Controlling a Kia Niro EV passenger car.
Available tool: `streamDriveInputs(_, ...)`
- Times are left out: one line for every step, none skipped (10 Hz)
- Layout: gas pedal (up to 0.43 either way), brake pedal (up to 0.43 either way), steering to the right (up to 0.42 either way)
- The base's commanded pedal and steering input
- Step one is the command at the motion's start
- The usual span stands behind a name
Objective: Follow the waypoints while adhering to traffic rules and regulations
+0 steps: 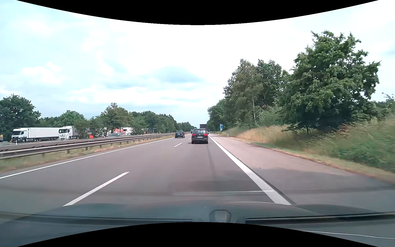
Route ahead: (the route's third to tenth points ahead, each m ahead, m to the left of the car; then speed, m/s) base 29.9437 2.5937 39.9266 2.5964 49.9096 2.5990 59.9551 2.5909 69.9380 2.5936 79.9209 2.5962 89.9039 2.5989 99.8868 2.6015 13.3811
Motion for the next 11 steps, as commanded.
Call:
streamDriveInputs(0.130, 0.000, -0.001)
streamDriveInputs(0.118, 0.000, -0.001)
streamDriveInputs(0.118, 0.000, -0.001)
streamDriveInputs(0.118, 0.000, -0.001)
streamDriveInputs(0.118, 0.000, -0.001)
streamDriveInputs(0.118, 0.000, -0.002)
streamDriveInputs(0.118, 0.000, -0.002)
streamDriveInputs(0.118, 0.000, -0.002)
streamDriveInputs(0.118, 0.000, -0.002)
streamDriveInputs(0.118, 0.000, -0.002)
streamDriveInputs(0.118, 0.000, -0.003)
